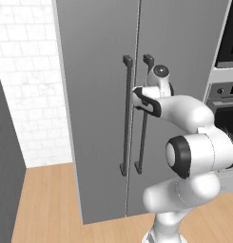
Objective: Take the strawberry from the fridge and place it on top of the pancake, located on the dining counter.
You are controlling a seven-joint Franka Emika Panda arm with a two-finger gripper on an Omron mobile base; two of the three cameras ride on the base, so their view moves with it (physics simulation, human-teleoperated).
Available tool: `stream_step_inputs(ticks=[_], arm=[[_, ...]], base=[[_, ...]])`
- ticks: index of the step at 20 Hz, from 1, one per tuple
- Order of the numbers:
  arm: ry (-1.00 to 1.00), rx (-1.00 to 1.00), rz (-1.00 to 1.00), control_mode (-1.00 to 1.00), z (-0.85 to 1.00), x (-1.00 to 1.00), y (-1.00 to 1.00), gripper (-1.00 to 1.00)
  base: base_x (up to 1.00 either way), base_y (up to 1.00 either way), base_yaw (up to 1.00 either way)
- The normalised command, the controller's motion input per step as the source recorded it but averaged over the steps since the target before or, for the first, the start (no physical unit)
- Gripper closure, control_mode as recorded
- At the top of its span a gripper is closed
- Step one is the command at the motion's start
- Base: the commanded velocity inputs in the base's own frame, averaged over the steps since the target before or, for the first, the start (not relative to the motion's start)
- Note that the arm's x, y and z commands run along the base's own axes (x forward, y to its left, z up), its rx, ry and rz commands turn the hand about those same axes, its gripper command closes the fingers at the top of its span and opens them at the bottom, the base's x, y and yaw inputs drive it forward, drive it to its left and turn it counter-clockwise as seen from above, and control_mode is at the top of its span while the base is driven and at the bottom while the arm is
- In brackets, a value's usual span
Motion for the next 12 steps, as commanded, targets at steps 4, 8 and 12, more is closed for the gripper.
stream_step_inputs(ticks=[4, 8, 12], arm=[[0.00, 0.00, 0.00, -1.00, -0.30, 0.36, 0.00, -1.00], [0.00, 0.00, 0.00, -1.00, -0.31, 0.44, 0.00, 1.00], [0.00, 0.00, 0.00, -1.00, -0.32, 0.42, 0.00, 1.00]], base=[[0.00, 0.00, 0.00], [0.00, 0.00, 0.00], [0.00, 0.00, 0.00]])
